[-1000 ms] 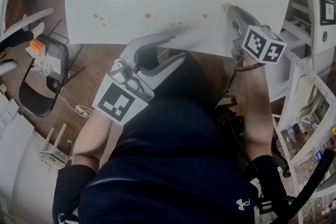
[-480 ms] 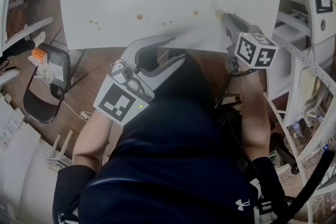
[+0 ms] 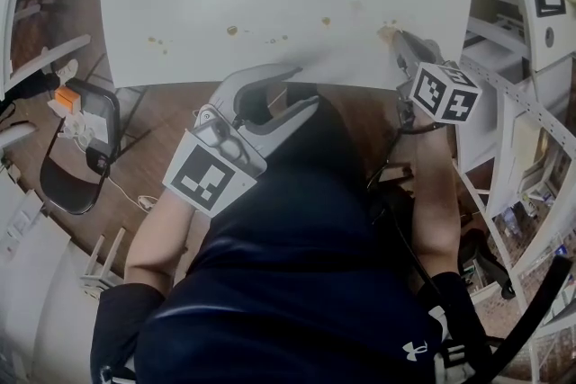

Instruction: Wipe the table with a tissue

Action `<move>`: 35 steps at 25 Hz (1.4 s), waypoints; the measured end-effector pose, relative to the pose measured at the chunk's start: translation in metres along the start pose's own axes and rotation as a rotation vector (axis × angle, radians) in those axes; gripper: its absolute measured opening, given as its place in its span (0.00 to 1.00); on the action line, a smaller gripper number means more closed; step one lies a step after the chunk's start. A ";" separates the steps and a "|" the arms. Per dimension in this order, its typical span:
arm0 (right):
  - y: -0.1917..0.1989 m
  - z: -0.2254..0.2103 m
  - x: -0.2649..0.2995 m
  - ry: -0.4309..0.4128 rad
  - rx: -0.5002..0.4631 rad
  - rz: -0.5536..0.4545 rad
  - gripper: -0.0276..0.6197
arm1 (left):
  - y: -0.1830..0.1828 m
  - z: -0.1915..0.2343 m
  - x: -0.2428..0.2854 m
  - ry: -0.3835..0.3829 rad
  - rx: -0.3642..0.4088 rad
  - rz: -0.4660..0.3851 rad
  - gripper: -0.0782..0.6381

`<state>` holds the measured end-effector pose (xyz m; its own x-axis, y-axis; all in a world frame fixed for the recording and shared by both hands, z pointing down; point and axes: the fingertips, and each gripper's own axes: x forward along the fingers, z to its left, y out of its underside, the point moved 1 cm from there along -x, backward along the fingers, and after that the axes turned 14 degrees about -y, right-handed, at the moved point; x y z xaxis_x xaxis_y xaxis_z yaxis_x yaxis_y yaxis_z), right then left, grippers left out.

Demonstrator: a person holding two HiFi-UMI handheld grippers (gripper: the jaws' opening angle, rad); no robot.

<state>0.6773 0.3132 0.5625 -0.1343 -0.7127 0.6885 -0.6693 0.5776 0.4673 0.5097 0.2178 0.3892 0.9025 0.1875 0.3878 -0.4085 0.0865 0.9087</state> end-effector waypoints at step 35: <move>-0.003 0.066 0.059 -0.026 0.083 -0.055 0.07 | 0.018 0.045 -0.075 -0.068 -0.050 -0.016 0.33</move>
<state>0.6231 0.2428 0.5647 -0.1133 -0.7532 0.6480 -0.7345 0.5027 0.4558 0.4412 0.1612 0.3834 0.9156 0.1185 0.3842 -0.3984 0.1384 0.9067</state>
